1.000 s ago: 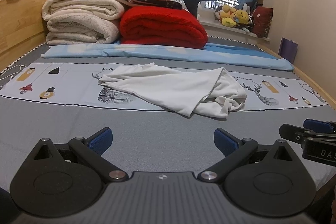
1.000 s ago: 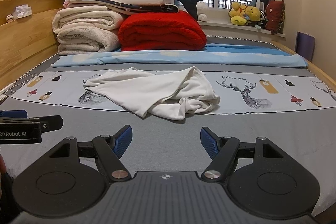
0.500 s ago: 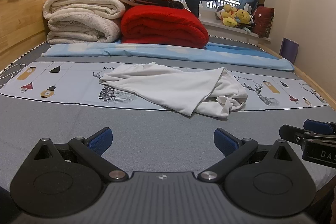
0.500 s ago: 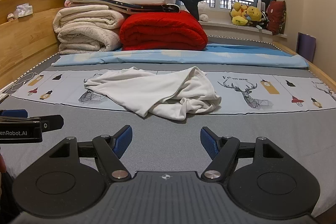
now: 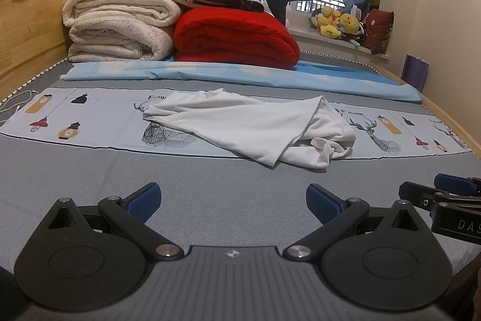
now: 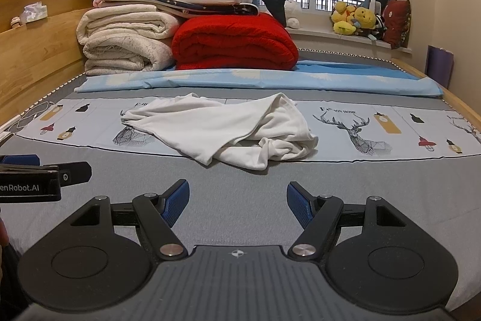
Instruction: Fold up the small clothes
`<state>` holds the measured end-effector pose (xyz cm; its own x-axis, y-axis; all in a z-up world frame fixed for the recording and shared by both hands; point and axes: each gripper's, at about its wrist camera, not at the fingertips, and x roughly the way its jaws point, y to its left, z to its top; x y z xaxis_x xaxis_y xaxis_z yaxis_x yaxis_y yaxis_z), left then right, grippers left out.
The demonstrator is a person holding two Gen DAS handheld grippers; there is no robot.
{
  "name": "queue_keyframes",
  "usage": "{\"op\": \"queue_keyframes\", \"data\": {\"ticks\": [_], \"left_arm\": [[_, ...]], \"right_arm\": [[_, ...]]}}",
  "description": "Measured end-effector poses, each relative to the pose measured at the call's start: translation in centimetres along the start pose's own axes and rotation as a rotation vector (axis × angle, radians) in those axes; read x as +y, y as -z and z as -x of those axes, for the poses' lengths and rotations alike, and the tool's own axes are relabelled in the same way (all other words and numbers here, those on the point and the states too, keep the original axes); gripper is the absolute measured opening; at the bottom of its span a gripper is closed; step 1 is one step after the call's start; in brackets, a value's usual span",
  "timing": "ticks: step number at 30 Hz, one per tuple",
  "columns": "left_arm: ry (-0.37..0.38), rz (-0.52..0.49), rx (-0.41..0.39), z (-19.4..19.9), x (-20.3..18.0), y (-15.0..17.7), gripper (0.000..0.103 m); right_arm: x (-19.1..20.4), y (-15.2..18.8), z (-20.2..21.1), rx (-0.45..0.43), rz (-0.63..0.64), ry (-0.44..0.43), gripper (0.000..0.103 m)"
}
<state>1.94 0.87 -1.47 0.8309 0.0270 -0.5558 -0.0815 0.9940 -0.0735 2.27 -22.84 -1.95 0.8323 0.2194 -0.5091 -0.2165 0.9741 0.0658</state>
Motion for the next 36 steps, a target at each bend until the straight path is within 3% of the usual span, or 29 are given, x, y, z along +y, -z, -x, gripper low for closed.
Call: {"op": "queue_keyframes", "data": {"ticks": [22,24,26,29,32,34,36], "left_arm": [[-0.004,-0.014,-0.022,0.0,-0.1,0.0,0.102],[-0.008,-0.028,-0.026,0.0,-0.2,0.1,0.095],[-0.013,-0.051,-0.019,-0.2,-0.3,0.3,0.076],[0.002,-0.062,0.009,-0.8,-0.3,0.4,0.056],[0.027,-0.059,0.044,-2.0,-0.5,0.1,0.036],[0.043,-0.058,0.064,-3.2,-0.7,-0.5,0.021],[0.043,-0.069,0.067,-4.8,-1.2,-1.3,0.019]], "right_arm": [[0.1,0.0,-0.1,-0.004,0.007,-0.001,0.073],[-0.2,-0.4,0.2,-0.017,-0.008,-0.002,0.073],[-1.2,-1.5,0.6,-0.044,-0.028,-0.024,0.072],[-3.2,-4.2,1.1,-0.125,0.013,-0.013,0.067],[-5.7,-6.0,0.0,-0.162,0.036,0.014,0.051],[-7.6,-6.1,-1.1,-0.158,0.000,0.035,0.034],[-9.3,-5.1,-2.1,-0.139,-0.086,0.049,0.025]]}}
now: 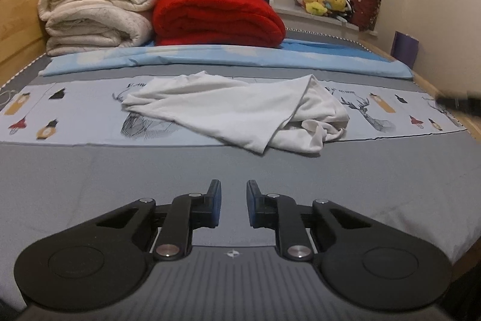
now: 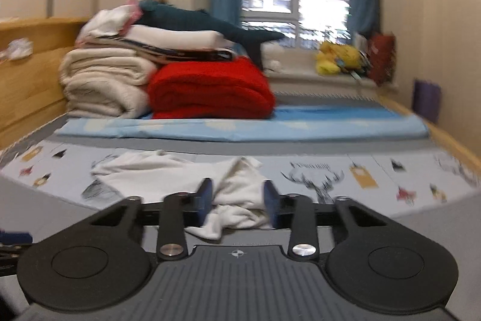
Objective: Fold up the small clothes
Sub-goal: 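Grasp the white shirt with the left gripper while the right gripper grasps another edge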
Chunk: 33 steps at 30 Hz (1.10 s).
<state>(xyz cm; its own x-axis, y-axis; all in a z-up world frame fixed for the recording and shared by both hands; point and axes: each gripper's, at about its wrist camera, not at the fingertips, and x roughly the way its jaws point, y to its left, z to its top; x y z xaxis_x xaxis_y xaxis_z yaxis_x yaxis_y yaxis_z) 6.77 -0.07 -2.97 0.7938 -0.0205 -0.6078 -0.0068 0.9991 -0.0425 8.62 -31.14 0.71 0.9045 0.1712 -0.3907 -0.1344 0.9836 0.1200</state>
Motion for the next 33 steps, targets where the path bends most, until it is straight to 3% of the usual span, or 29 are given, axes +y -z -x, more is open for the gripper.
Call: {"op": "queue_keyframes", "data": {"ticks": [2,5,10,12,14,16,18,19,20,23,26,29,33], "left_arm": [[0.002,-0.011,0.006,-2.2,-0.5,-1.0,0.018],[0.006,-0.008,0.030,-7.0,-1.3,-2.6,0.018],[0.006,0.027,0.086,-15.8,-2.3,-4.9,0.021],[0.001,0.031,0.119,-18.9,-2.8,-5.3,0.037],[-0.030,0.034,0.158,-22.0,-3.5,-5.4,0.072],[-0.047,0.049,0.196,-24.5,-3.9,-5.5,0.075],[-0.057,0.054,0.203,-26.2,-4.1,-5.6,0.071],[-0.058,0.044,0.206,-26.9,-4.0,-5.8,0.047],[-0.049,0.028,0.222,-27.3,-3.9,-5.9,0.017],[-0.054,-0.030,0.211,-25.6,-2.7,-6.7,0.010],[0.005,-0.095,0.167,-21.0,-0.7,-7.6,0.009],[0.069,-0.161,0.119,-14.7,3.0,-8.1,0.009],[0.076,-0.235,0.115,-8.2,9.4,-7.3,0.009]], "right_arm": [[-0.7,0.5,-1.1,0.076,-0.043,0.013,0.018],[-0.9,0.4,-1.0,0.033,-0.028,-0.017,0.018],[-1.0,0.3,-1.8,0.038,0.023,-0.050,0.018],[-1.4,0.0,-1.8,0.032,0.024,-0.056,0.016],[-2.1,-0.4,-2.1,0.039,0.006,-0.051,0.016],[-3.0,-0.6,-2.4,0.054,-0.024,-0.047,0.016],[-3.6,-0.6,-2.6,0.064,-0.042,-0.041,0.016],[-3.8,-0.6,-2.7,0.068,-0.047,-0.038,0.016],[-4.0,-0.6,-2.8,0.073,-0.050,-0.035,0.016],[-4.3,-0.5,-3.0,0.086,-0.058,-0.026,0.016],[-4.3,-0.5,-3.2,0.089,-0.062,-0.019,0.016],[-4.1,-0.5,-3.5,0.094,-0.071,-0.013,0.016],[-3.6,-0.5,-4.1,0.116,-0.101,-0.017,0.017]]}}
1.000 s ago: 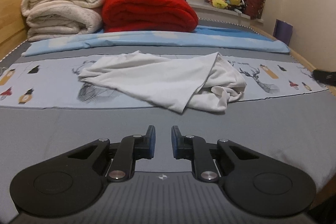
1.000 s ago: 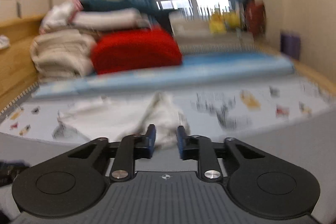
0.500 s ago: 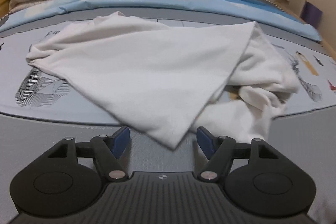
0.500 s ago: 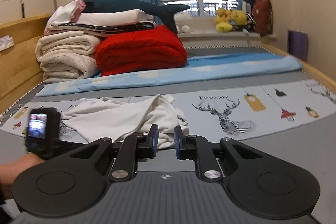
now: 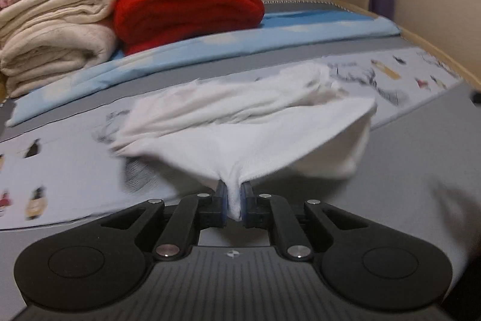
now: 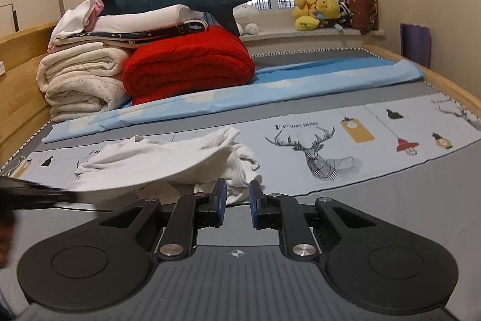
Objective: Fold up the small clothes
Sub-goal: 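Grasp the white shirt with the left gripper while the right gripper grasps another edge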
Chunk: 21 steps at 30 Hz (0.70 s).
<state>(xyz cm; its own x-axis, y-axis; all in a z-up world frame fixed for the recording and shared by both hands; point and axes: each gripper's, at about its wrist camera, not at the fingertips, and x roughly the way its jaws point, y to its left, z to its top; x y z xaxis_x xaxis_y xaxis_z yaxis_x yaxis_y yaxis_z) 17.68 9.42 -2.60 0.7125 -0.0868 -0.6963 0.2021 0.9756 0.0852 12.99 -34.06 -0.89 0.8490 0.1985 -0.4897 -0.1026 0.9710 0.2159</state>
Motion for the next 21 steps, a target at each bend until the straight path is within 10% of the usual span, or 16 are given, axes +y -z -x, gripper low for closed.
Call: {"op": "queue_keyframes", "data": {"ticks": [9,15,21], "left_arm": [[0.108,-0.017,0.217,2.6,8.4,9.7,0.010],[0.235,0.210,0.152,2.9,12.3,9.1,0.035],[0.178,0.457,0.291,-1.7,15.0,8.9,0.047]], "right_arm": [[3.0,1.1,-3.1,0.121,0.018,0.002,0.017],[5.3,1.7,-8.7,0.254,0.043,-0.037,0.033],[5.3,2.6,-16.0,0.356,0.012,0.020,0.050]]}}
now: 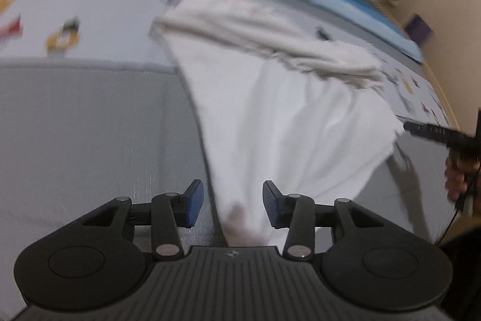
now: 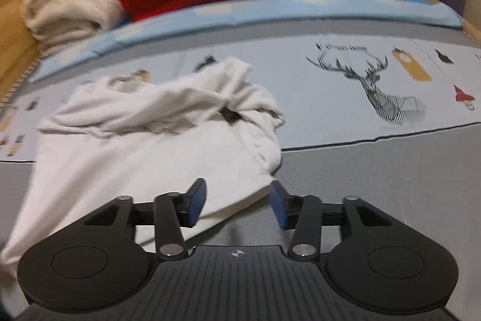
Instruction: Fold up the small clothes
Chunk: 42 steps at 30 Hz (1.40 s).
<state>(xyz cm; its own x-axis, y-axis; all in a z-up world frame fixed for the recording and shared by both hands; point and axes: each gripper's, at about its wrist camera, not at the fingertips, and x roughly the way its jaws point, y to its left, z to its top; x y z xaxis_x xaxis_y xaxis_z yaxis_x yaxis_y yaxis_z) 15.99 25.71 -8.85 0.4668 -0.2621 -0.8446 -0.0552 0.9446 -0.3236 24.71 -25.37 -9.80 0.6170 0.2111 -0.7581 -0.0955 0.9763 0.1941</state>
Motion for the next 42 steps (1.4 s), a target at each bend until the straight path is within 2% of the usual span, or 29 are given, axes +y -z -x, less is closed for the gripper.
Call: {"op": "queue_keyframes", "data": {"ticks": [4,5,6,7,8,10,13,16,18,20,22,24,26,27,28,29,30,32,36,40,42], "left_arm": [[-0.062,0.022,0.099,-3.2,0.0,-0.2,0.047],[-0.086,0.018,0.127,-4.0,0.0,-0.2,0.045],[-0.103,0.007,0.148,-4.7,-0.1,-0.3,0.042],[-0.106,-0.010,0.153,-4.9,-0.4,-0.4,0.024],[-0.102,-0.030,0.153,-5.0,-0.7,-0.5,0.002],[-0.106,-0.066,0.125,-4.5,-1.6,-0.5,0.002],[-0.090,-0.067,0.023,-2.4,-2.7,-0.9,0.002],[-0.017,-0.044,-0.113,1.2,-3.6,-1.0,0.002],[0.008,-0.061,-0.156,3.5,-4.3,-0.4,0.002],[0.008,-0.084,-0.136,5.1,-4.5,0.9,0.002],[-0.017,-0.123,-0.076,5.8,-4.2,2.4,0.002],[-0.004,-0.187,0.031,5.3,-4.1,4.1,0.002],[-0.032,-0.279,0.148,3.9,-4.7,5.5,0.002],[-0.094,-0.322,0.172,3.2,-5.0,5.7,0.003],[-0.172,-0.353,0.164,2.9,-5.1,5.5,0.003],[-0.209,-0.348,0.138,2.9,-5.0,4.9,0.004],[-0.207,-0.320,0.112,3.1,-4.9,4.1,0.006],[-0.152,-0.254,0.058,3.4,-5.2,2.1,0.007],[-0.083,-0.226,-0.061,2.9,-10.2,-1.0,0.010],[-0.046,-0.214,-0.126,0.0,-15.3,-3.4,0.024],[-0.037,-0.231,-0.160,-1.8,-18.2,-4.2,0.035]], "right_arm": [[-1.4,-0.5,-3.7,0.058,-0.087,-0.017,0.047],[-1.6,-0.6,-4.3,0.065,-0.094,-0.021,0.042],[-1.7,-0.7,-4.8,0.085,-0.099,-0.025,0.021],[-1.8,-0.7,-5.3,0.110,-0.102,-0.032,0.004],[-1.8,-0.6,-5.3,0.120,-0.102,-0.042,0.004],[-1.6,-0.9,-4.0,0.076,-0.081,-0.054,0.002],[-2.5,-2.1,0.3,-0.045,-0.106,-0.100,0.001],[-5.2,-2.6,7.5,-0.183,-0.205,-0.155,0.001],[-6.8,-1.8,12.3,-0.251,-0.236,-0.172,0.001],[-8.3,0.1,16.8,-0.285,-0.243,-0.178,0.001],[-9.3,2.7,20.3,-0.275,-0.245,-0.173,0.001],[-10.1,5.4,21.8,-0.160,-0.214,-0.141,0.001],[-10.3,7.7,20.7,0.010,-0.154,-0.107,0.002],[-10.3,8.9,19.7,0.087,-0.116,-0.086,0.002],[-10.4,9.6,18.9,0.126,-0.089,-0.048,0.003],[-10.5,9.8,18.4,0.138,-0.080,-0.015,0.005],[-10.6,9.6,18.1,0.136,-0.078,-0.001,0.007],[-10.8,8.3,17.8,0.087,-0.094,-0.018,0.007],[-10.8,5.1,14.6,-0.008,-0.127,-0.081,0.009],[-9.6,1.9,8.1,0.007,-0.134,-0.116,0.033],[-9.2,1.2,4.8,0.039,-0.122,-0.106,0.038]]}}
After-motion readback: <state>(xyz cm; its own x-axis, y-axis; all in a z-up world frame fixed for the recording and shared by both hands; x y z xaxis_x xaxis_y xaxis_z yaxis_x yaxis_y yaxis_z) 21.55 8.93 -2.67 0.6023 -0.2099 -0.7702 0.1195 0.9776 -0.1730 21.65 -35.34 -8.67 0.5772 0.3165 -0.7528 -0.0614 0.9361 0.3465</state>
